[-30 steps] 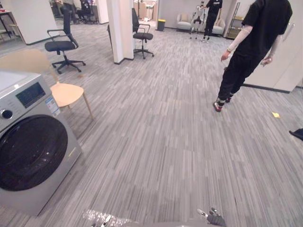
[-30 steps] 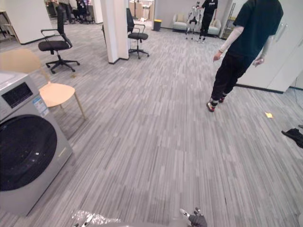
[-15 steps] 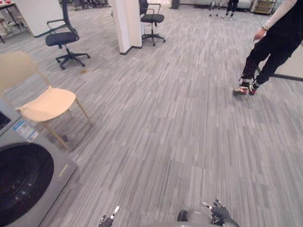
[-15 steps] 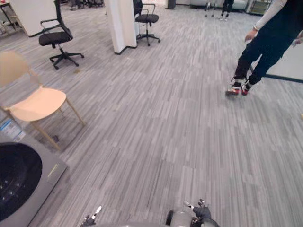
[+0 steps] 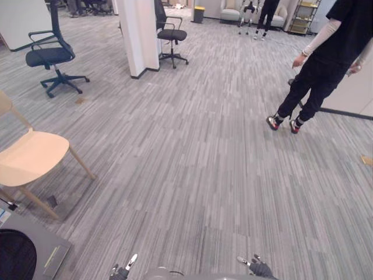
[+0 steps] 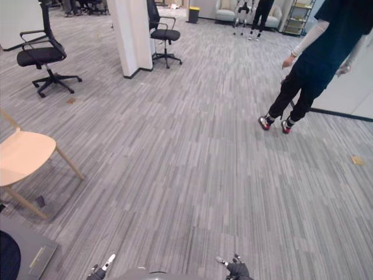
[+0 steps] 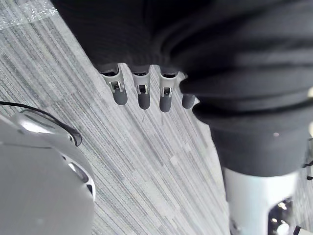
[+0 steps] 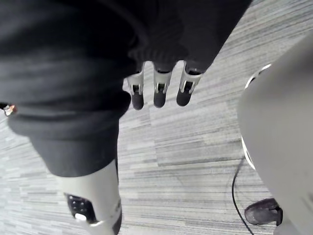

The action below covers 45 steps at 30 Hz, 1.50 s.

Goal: Organize washtable

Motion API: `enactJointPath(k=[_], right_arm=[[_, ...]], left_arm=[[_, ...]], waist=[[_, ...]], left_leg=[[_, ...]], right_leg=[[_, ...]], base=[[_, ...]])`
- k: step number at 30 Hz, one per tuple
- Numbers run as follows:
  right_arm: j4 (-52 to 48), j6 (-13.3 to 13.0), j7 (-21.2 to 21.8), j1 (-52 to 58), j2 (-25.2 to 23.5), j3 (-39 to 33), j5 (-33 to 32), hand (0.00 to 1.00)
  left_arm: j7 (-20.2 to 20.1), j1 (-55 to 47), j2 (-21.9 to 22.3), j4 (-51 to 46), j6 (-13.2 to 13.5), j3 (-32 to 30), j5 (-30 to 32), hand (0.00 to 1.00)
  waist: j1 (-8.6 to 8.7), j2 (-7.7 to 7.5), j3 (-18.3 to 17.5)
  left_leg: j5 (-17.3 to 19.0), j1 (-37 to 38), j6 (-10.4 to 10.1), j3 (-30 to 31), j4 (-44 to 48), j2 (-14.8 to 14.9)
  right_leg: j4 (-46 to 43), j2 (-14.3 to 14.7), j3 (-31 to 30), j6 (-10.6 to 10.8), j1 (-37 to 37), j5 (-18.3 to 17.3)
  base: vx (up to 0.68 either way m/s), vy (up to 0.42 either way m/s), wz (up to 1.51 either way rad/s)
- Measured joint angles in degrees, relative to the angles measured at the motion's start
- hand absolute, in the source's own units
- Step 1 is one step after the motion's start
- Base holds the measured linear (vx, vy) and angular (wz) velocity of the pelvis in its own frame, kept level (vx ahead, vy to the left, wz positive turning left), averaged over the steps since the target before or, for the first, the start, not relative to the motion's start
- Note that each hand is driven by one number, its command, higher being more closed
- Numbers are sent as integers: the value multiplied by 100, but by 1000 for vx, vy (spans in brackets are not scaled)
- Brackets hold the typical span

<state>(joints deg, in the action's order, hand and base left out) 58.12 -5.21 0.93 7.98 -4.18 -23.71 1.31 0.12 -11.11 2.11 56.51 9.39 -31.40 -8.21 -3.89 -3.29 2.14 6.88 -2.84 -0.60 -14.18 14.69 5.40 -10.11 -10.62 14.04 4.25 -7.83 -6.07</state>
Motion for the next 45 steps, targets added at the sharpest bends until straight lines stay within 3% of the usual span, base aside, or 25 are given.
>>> enactJointPath(k=[2, 8, 9, 19, 24, 31, 35, 42, 45], right_arm=[[-1, -1, -2, 46, 5, -7, 3, 0], [-2, -1, -2, 68, 27, -36, 10, 0], [130, 7, -85, 40, 229, -54, 46, 0], [114, 0, -131, 75, 220, -55, 33, 0], [112, -26, -231, 13, 198, -128, -24, 0], [391, -64, -343, -135, 148, -292, -91, 0], [397, -84, -343, -166, 157, -285, -91, 0], [392, -82, -341, -239, 231, -249, -128, 0], [316, -81, -337, -294, 173, -261, -147, 0]], left_arm=[[-9, -22, 3, 40, -8, 10, 34, 0], [-8, -19, -38, 96, -7, 196, 44, 0], [-6, -291, -52, 202, -6, 479, 44, 0], [25, -281, -63, 202, -3, 473, 44, 0], [169, -250, -85, 220, 1, 468, 49, 0], [259, -227, -250, 275, 106, 638, 51, 0], [268, -228, -287, 394, 104, 706, 52, 0], [269, -210, -288, 431, 96, 700, 115, 0], [264, -125, -272, 403, 75, 545, 116, 0]], waist=[[0, 27, -32], [0, 54, -67], [-3, 185, -126], [20, 181, -118], [165, 111, -117], [168, -21, -44], [166, 21, -37], [291, 164, 70], [291, 179, 232]], left_leg=[[-85, 215, 43, -16, -315, -77], [-411, 437, 51, -33, -927, -222], [-1033, 850, 36, 156, -2061, -602], [-953, 780, 14, -7, -2062, -530], [-898, 559, 0, -37, -2062, -548], [-888, 567, -24, 58, -2058, -485], [-918, 638, -70, 40, -2054, -298], [-909, 614, -88, -6, -2015, -227], [-558, 249, -290, -33, -1279, -67]], right_leg=[[124, -11, -11, 45, -100, 235], [277, -58, -16, 68, -100, 327], [789, -125, -33, 99, -289, -35], [617, -125, -172, 113, -50, -170], [643, -148, -135, 168, 128, -172], [602, -38, -12, 152, 74, -109], [501, 140, -5, -7, 78, 121], [451, 144, 26, 53, 141, 159], [564, 184, 182, 111, 100, 191]], base=[[145, 124, 2], [39, 18, -1], [0, 0, 0], [-2, -4, -7], [45, -23, 1], [84, -52, 7], [-2, -46, 2], [-57, -29, -3], [-115, -85, -11]])
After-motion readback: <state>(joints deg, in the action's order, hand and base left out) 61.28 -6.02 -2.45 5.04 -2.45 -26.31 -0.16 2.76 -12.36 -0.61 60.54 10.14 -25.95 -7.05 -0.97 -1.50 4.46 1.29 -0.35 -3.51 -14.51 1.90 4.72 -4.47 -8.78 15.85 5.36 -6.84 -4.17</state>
